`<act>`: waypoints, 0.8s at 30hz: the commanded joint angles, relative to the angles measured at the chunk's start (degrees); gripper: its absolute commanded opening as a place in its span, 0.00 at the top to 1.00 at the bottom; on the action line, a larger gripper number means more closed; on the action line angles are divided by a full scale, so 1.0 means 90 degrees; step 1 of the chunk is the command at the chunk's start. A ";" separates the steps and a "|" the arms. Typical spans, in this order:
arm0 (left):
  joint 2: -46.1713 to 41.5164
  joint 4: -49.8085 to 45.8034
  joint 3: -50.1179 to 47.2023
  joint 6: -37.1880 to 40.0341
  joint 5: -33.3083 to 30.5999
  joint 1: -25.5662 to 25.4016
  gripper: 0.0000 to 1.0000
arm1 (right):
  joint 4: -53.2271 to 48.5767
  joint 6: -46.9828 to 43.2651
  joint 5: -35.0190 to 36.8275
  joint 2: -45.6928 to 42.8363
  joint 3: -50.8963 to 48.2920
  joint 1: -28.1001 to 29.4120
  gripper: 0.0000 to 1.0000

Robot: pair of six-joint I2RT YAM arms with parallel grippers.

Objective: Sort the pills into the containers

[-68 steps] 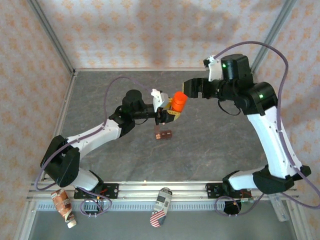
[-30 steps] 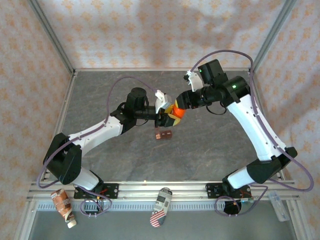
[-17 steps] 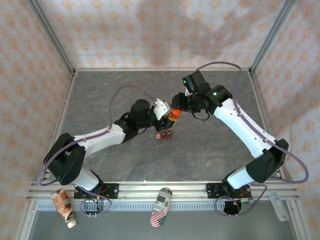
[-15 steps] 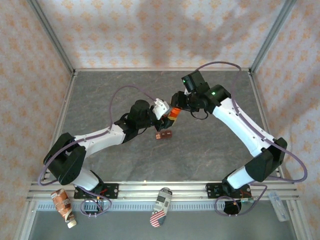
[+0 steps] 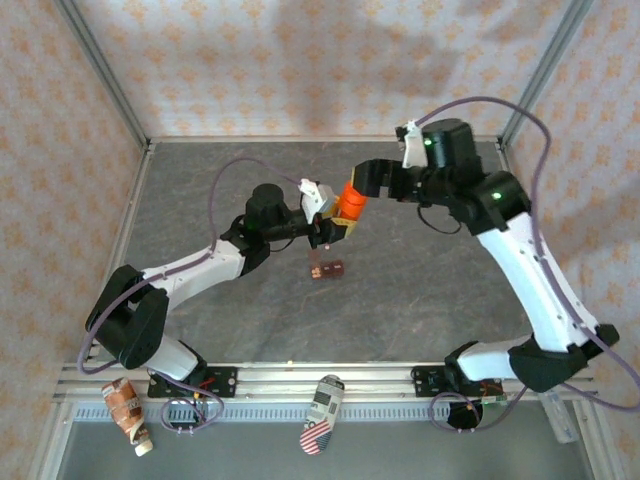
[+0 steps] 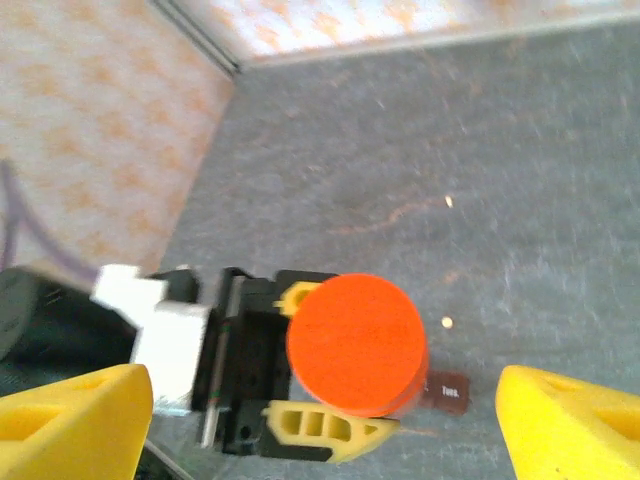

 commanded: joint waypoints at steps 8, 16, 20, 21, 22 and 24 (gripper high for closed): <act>0.0058 -0.0591 0.0845 -0.0539 0.1835 -0.0013 1.00 | -0.1908 -0.2177 -0.0412 0.0760 0.1114 -0.0014 0.17; 0.0115 -0.0663 0.0902 -0.0525 0.1866 -0.0008 1.00 | -0.1861 -0.2152 -0.0435 0.0917 0.1018 -0.0015 0.31; 0.0111 -0.0712 0.0907 -0.0472 0.1806 -0.0008 1.00 | -0.1794 -0.2044 -0.0462 0.0919 0.0847 -0.0014 0.47; 0.0101 -0.0689 0.0898 -0.0461 0.1767 -0.0008 1.00 | -0.1767 -0.1980 -0.0497 0.0909 0.0803 -0.0011 0.50; 0.0081 -0.0633 0.0878 -0.0469 0.1703 -0.0013 1.00 | -0.1733 -0.1911 -0.0558 0.0886 0.0709 -0.0017 0.51; 0.0058 -0.0531 0.0844 -0.0485 0.1537 -0.0008 1.00 | -0.1501 -0.1673 -0.0590 0.0790 0.0420 -0.0015 0.52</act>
